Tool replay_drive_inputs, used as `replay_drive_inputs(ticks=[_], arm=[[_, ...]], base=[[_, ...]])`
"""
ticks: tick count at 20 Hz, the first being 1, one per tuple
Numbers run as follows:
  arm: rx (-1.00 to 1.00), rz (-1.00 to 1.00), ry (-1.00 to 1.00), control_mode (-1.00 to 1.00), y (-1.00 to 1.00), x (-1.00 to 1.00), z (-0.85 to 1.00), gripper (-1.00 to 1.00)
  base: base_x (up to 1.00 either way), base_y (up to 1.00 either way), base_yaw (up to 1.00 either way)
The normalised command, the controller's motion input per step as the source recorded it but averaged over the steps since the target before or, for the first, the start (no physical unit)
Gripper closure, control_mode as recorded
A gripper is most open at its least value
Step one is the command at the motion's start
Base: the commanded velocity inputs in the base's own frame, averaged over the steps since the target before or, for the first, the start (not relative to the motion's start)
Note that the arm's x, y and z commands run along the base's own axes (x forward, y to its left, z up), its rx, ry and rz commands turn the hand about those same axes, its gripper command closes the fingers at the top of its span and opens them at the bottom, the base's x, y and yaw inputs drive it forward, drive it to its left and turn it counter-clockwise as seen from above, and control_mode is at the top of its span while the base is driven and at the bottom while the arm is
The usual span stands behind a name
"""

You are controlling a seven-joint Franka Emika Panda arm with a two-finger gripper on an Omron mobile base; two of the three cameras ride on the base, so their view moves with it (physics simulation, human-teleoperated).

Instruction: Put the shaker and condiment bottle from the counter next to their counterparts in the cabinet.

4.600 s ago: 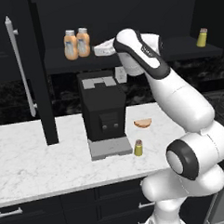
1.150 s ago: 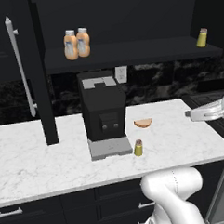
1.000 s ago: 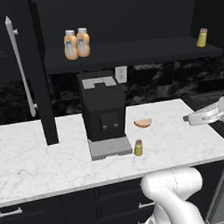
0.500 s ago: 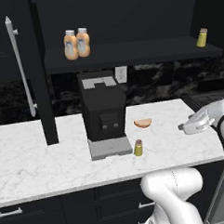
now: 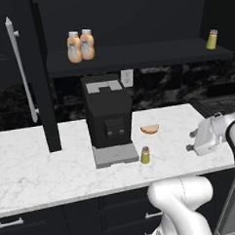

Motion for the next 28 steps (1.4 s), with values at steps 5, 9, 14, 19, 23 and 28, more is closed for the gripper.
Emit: replay_drive_inputs(ticks=[5, 9, 14, 19, 23, 28], arm=[[-0.01, 0.12, -0.02, -1.0, 0.0, 0.1, -0.35, -1.0], [0.0, 0.03, -0.01, -1.0, 0.06, 0.25, -0.4, -1.0], [0.0, 0.01, 0.0, -1.0, 0.15, 0.33, -0.4, -1.0], [0.0, 0.04, 0.0, -1.0, 0.2, 0.26, -0.32, -1.0], [0.0, 0.11, 0.0, -1.0, 0.19, 0.29, -0.17, -1.0], [0.0, 0.09, -0.01, -1.0, 0.12, 0.28, -0.2, -1.0]], base=[[0.0, 0.0, 0.0], [0.0, 0.0, 0.0], [0.0, 0.0, 0.0], [0.0, 0.0, 0.0], [0.0, 0.0, 0.0], [0.0, 0.0, 0.0]])
